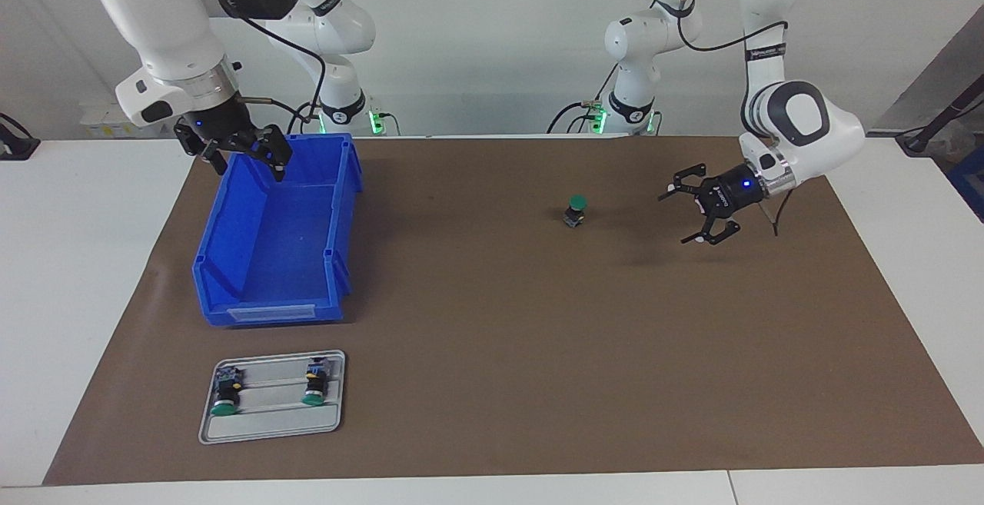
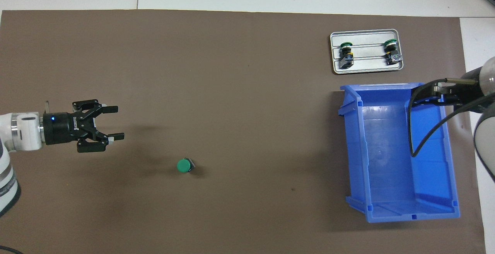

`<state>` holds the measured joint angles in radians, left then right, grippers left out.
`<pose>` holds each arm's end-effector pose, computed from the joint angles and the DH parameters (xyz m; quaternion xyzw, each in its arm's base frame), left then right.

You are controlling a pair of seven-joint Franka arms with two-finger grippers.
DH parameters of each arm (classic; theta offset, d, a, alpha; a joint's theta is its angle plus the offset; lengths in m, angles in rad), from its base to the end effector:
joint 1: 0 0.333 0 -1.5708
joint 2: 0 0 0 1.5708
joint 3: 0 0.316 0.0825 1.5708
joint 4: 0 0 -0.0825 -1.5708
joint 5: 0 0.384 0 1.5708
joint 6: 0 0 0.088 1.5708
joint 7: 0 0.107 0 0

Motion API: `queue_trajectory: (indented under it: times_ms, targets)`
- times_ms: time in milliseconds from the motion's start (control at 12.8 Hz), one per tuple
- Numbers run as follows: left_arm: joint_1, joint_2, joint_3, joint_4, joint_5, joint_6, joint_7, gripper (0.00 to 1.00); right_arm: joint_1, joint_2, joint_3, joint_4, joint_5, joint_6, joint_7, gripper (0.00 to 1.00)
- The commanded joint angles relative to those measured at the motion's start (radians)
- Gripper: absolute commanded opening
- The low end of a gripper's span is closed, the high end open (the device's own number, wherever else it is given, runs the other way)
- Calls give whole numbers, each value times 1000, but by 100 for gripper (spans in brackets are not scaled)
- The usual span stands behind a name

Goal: Place and press button with both arms
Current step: 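Pull the left gripper back from the button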

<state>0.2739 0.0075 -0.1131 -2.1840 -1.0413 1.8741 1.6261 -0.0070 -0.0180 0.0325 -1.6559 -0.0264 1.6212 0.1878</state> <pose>0.5211 0.0183 0.3936 0.7849 -0.4080 0.2613 0.3862 0.5516 0.0115 0.5986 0.9966 -0.0803 -0.0069 0.0143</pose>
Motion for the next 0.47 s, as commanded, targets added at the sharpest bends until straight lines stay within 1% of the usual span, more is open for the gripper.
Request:
queue_trajectory:
  times_ms: [0,157,392]
  targets:
    - [-71,-3,6,163,197,-64,-319,99,-11,-25,6,-27,17,9,-25,100]
    - [-131,-21,6,228,314,-90,-496,99,-11,-25,6,-28,17,9,-25,100]
    - [-223,-104,6,231,485,-76,-772,99,-11,-25,7,-27,17,9,-25,100]
